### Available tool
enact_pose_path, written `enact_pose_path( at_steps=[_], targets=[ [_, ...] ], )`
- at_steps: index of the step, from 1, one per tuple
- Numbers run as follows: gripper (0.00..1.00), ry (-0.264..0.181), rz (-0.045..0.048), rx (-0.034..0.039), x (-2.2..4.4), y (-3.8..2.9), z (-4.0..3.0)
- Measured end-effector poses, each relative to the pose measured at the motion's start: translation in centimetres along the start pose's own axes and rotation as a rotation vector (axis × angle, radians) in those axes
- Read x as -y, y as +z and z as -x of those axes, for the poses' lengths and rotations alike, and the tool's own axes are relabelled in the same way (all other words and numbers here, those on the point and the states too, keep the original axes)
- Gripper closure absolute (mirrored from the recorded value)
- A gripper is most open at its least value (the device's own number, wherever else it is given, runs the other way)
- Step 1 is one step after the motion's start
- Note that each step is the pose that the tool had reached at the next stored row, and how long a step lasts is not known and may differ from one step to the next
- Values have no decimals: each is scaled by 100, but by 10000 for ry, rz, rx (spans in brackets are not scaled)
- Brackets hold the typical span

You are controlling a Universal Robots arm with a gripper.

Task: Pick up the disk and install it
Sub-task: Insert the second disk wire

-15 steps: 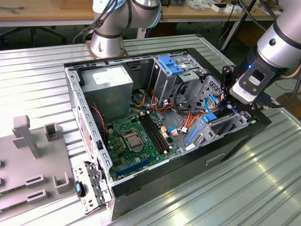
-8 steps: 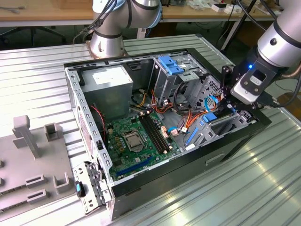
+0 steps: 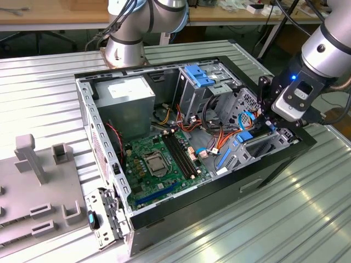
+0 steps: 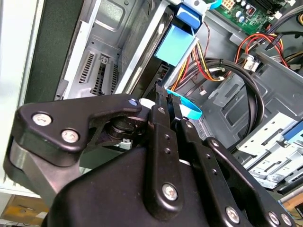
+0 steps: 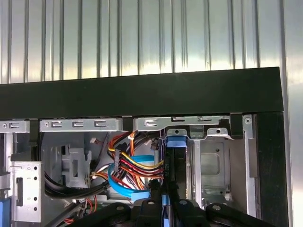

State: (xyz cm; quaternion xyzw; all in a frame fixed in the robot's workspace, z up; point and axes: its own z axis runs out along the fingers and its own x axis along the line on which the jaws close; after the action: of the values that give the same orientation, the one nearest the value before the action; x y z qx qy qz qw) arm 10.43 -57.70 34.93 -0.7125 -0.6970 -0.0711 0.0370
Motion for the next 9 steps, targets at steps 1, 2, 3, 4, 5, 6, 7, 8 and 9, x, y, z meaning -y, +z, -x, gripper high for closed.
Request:
enact_pose_path(
  at_steps=[1, 2, 3, 4, 5, 6, 7, 8, 9],
  targets=[
    [83, 5, 1, 1, -5, -1, 2],
    [83, 7, 1, 0, -6, -1, 6],
    [83, 7, 2, 0, -6, -1, 10],
    [83, 5, 1, -1, -7, -1, 13],
    [83, 6, 1, 0, -7, -2, 16],
    [83, 6, 1, 0, -7, -2, 16],
    [83, 6, 1, -2, -6, 5, 17],
    [83, 5, 1, -1, -6, 20, 20],
    [83, 5, 1, 0, -5, 28, 21]
  ],
)
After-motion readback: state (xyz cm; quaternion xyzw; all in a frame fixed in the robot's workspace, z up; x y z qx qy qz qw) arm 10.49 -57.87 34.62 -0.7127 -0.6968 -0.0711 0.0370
